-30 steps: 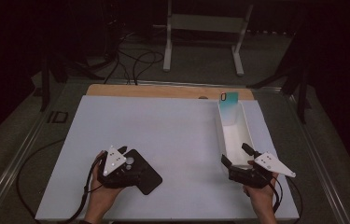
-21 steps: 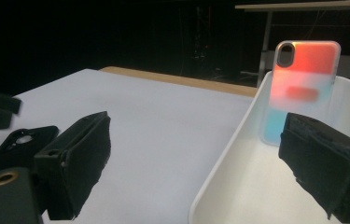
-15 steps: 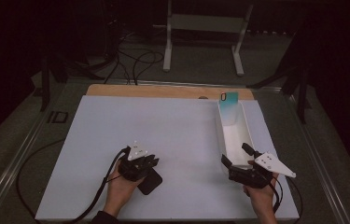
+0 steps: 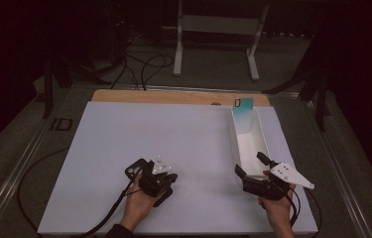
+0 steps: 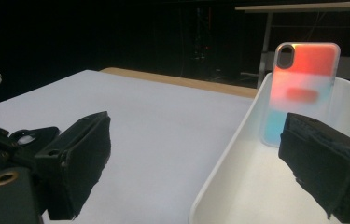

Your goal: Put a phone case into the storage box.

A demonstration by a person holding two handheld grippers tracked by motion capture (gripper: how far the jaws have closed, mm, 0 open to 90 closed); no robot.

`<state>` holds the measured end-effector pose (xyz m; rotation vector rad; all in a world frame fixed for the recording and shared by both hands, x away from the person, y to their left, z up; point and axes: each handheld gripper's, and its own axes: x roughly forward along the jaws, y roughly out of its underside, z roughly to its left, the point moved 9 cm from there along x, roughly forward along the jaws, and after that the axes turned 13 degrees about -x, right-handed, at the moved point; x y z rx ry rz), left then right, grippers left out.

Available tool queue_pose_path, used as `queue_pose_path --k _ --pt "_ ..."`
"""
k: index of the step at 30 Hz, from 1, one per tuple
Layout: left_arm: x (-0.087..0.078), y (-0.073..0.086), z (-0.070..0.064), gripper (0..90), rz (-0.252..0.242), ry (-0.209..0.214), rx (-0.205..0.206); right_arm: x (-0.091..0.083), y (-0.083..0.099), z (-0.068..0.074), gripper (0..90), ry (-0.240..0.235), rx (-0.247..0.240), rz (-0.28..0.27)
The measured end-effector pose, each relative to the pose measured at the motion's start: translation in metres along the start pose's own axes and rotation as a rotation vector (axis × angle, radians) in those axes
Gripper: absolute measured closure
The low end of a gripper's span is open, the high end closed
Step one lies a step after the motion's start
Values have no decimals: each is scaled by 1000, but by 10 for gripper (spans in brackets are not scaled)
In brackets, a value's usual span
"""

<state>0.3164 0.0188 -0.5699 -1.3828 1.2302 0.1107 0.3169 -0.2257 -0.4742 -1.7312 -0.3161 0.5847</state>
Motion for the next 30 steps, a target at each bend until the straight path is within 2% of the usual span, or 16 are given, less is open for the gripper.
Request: queue_pose_path --k 7,14,22,23,26,27,29,30 --pt "10 14 -5 893 64 -7 17 -1 0 -1 91 2 2 -2" --pt "0 23 -4 895 87 -15 23 -2 -2 -1 92 3 2 -5" --pt "-16 32 9 895 97 -55 1 -3 -2 -2 92 0 1 -5" --pt "-20 35 13 895 100 -66 -12 -2 -2 -2 92 1 -2 -4" --pt "-20 35 13 895 100 -66 -12 -2 -2 -2 92 0 -1 -5" --pt "-35 43 29 895 105 -107 -32 -2 -2 -2 92 0 -1 -5" --pt "-44 48 41 894 98 -135 -54 -2 -2 -2 92 0 -4 -1" --pt "-53 51 53 893 86 -167 -78 -1 -2 -1 92 -3 -5 1"
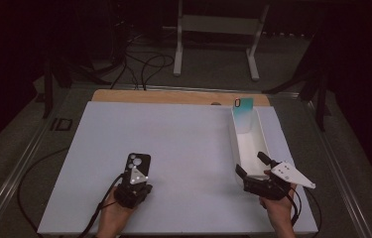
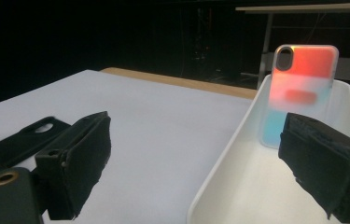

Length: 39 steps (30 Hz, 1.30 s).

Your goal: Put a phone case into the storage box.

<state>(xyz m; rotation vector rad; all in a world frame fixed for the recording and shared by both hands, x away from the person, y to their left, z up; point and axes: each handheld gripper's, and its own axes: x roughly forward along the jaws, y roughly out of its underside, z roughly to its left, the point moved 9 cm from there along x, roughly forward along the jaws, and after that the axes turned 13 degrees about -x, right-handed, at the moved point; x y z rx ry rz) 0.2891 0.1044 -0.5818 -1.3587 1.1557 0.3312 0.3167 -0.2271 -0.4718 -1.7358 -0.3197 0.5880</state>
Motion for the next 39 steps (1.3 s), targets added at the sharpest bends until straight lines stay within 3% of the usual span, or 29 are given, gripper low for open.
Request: queue_pose_path --k 2,4,8,10,13,18,20,21,27,31,32,35,39 --pt "-2 1 5 891 -6 -17 -11 0 0 1 92 -6 -2 3" --pt "-10 4 23 883 -22 -81 -39 2 1 3 91 -23 -15 13" --pt "-15 3 36 887 -42 -119 -85 3 1 4 91 -33 -19 20" --pt "-14 3 39 890 -43 -119 -105 4 1 3 92 -33 -15 21" --pt "-12 3 38 890 -40 -132 -86 3 2 1 92 -33 -11 20" --pt "-14 -2 32 857 -79 -91 -78 4 1 3 91 -49 -23 19" --pt "-21 -8 29 824 -127 -62 -77 4 0 5 91 -52 -30 17" --pt "-26 -13 28 812 -174 -47 -77 4 0 5 91 -53 -30 16" --pt "-60 -30 29 707 -375 -30 -68 3 -4 6 92 -49 -69 -23" --pt "-82 -35 32 576 -470 3 -62 4 -1 5 91 -51 -52 12" --pt "-87 -36 33 491 -492 1 -63 4 0 4 91 -49 -48 19" --pt "-105 -39 40 355 -570 -44 -54 3 2 5 91 -80 -30 42" --pt "-115 -37 52 132 -602 -88 -71 3 3 5 90 -81 -29 40"
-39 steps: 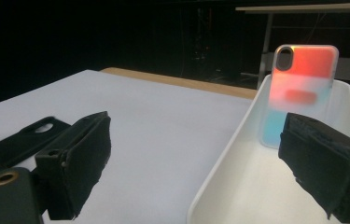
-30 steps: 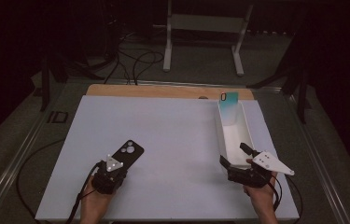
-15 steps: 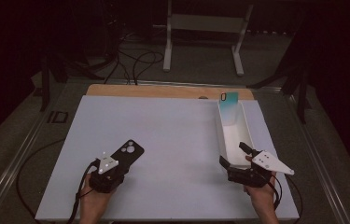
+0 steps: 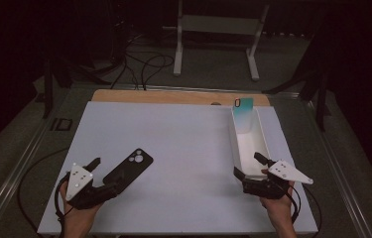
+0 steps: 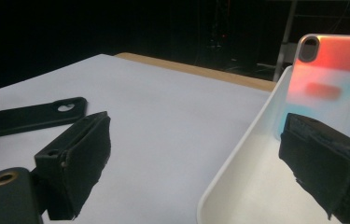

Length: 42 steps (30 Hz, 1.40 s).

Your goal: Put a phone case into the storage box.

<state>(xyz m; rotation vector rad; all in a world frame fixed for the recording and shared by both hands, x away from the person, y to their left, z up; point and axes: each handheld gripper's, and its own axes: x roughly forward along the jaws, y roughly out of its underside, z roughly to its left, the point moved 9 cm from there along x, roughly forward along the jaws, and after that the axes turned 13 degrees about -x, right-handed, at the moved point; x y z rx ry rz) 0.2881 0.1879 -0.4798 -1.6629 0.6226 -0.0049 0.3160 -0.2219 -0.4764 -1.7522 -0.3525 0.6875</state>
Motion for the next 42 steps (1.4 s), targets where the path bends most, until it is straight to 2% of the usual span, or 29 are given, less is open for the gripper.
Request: queue_pose_path --k 4,7,9,12,16,22,29,36,38,42 --pt "-3 0 8 13 17 2 -14 -1 0 0 90 8 -2 -7" --pt "-5 -1 11 5 16 -6 -22 -2 0 -1 90 8 3 -16" --pt "-5 -3 12 5 14 5 -41 -2 0 -2 90 3 8 -26" --pt "-5 -5 13 4 17 6 -45 -2 1 -2 90 1 9 -26" --pt "-2 -5 16 4 65 7 -33 0 3 1 91 5 -16 -7" --pt "3 -3 19 4 115 0 -20 2 4 2 91 -1 -17 -4" --pt "17 10 20 0 246 -10 18 2 3 3 91 -5 -20 -3" --pt "38 27 19 0 374 -8 64 2 3 2 91 -7 -23 -3" --pt "44 32 20 0 405 -15 88 2 3 1 91 -6 -24 -3" --pt "51 38 20 0 435 -18 93 1 3 1 91 -6 -21 -3"
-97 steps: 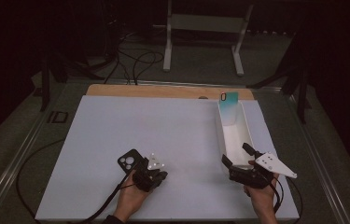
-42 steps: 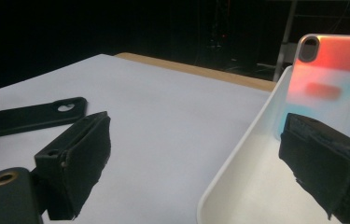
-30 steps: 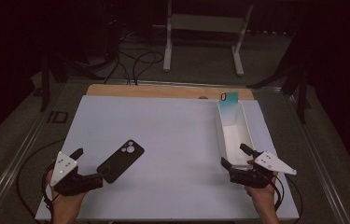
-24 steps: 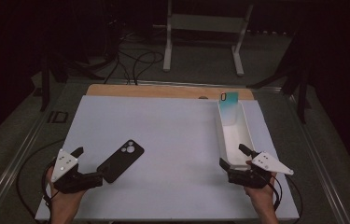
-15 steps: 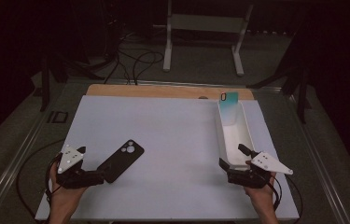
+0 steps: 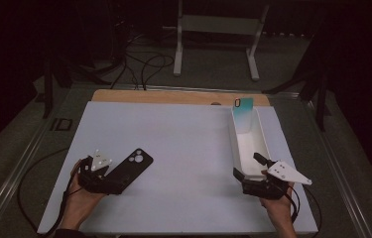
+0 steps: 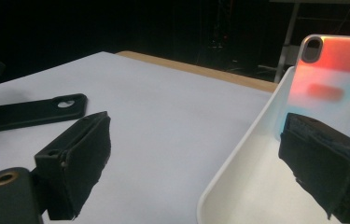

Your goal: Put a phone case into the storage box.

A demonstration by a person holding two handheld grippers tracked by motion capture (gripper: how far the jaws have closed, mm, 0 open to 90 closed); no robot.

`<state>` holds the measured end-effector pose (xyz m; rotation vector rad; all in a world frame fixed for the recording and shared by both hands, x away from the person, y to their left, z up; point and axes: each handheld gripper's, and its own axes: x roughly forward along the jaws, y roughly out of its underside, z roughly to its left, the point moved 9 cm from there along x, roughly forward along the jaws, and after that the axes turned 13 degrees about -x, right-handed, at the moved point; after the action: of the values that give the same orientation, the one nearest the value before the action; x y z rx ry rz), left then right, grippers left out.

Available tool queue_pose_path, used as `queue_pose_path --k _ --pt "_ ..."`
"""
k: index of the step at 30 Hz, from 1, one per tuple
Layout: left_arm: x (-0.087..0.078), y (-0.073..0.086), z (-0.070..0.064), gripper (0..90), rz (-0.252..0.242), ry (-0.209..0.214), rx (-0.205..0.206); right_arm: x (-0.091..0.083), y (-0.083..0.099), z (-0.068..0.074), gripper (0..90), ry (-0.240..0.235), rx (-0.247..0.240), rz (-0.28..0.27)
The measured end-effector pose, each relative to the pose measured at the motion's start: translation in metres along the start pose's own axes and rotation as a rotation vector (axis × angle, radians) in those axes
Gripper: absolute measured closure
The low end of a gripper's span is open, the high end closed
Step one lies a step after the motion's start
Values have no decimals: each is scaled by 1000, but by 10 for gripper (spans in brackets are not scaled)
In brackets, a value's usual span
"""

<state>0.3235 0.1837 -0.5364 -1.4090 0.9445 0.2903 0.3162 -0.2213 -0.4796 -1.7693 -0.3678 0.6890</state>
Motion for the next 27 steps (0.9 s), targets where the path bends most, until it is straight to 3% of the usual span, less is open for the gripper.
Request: queue_pose_path --k 2,3,4,10,23,27 --pt "4 1 0 0 17 2 -2 0 0 0 91 0 0 0" --pt "10 4 0 0 55 12 -8 0 0 0 91 1 1 0" --pt "10 4 0 0 55 12 -8 0 0 0 91 1 1 0" --pt "24 14 0 0 170 19 6 0 1 -1 91 2 5 5" --pt "42 25 2 0 272 4 24 1 1 0 91 0 5 8" --pt "45 27 2 0 278 8 21 1 1 0 91 -1 5 8"
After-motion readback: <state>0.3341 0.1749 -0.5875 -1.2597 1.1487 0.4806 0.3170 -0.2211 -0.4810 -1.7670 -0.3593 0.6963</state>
